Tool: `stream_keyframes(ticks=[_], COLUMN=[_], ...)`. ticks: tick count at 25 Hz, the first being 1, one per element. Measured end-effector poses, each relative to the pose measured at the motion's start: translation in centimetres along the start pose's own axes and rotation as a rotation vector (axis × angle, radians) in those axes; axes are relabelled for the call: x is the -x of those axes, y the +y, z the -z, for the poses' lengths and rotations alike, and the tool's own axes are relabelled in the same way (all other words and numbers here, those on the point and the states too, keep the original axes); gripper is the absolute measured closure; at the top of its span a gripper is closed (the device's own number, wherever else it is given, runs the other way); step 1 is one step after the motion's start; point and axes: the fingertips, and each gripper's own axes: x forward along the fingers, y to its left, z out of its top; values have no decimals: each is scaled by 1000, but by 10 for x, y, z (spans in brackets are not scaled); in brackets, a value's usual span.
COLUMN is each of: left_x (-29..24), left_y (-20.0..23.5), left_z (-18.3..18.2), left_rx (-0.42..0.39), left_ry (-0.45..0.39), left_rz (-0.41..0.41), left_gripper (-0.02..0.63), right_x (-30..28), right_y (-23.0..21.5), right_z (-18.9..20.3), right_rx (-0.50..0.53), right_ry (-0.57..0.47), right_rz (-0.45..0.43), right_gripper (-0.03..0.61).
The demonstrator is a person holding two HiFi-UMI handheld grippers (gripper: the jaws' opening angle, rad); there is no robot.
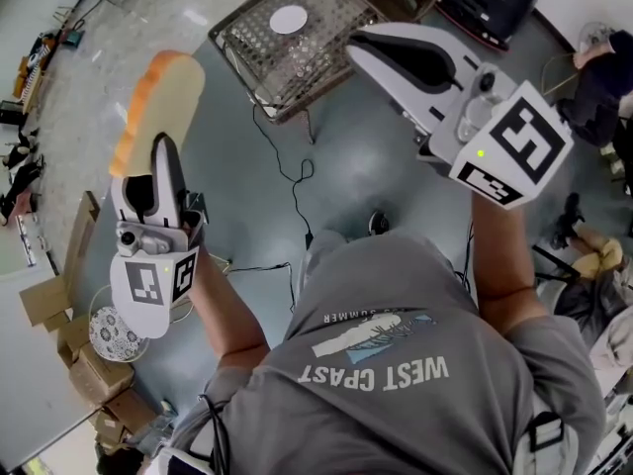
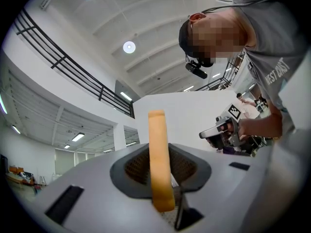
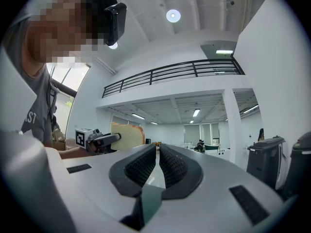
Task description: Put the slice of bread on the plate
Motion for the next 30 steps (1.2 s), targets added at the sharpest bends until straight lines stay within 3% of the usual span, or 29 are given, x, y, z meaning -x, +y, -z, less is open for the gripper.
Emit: stream_keyframes(ticks=[3, 14, 30], left_x=[5, -42, -67], left_y=[3, 31, 129], left_z=[-2, 38, 75], left_rx=[0, 20, 49], left_ry=[7, 3, -62], left_rz=[-3, 38, 120], left_gripper=[522, 522, 522], right_x=[-4, -36, -134], right_y=[6, -41, -60], right_z=[0, 21, 22], right_rx=[-5, -17, 18], right_ry=[2, 21, 43], right_rz=[-6, 27, 118], right_gripper=[571, 571, 572])
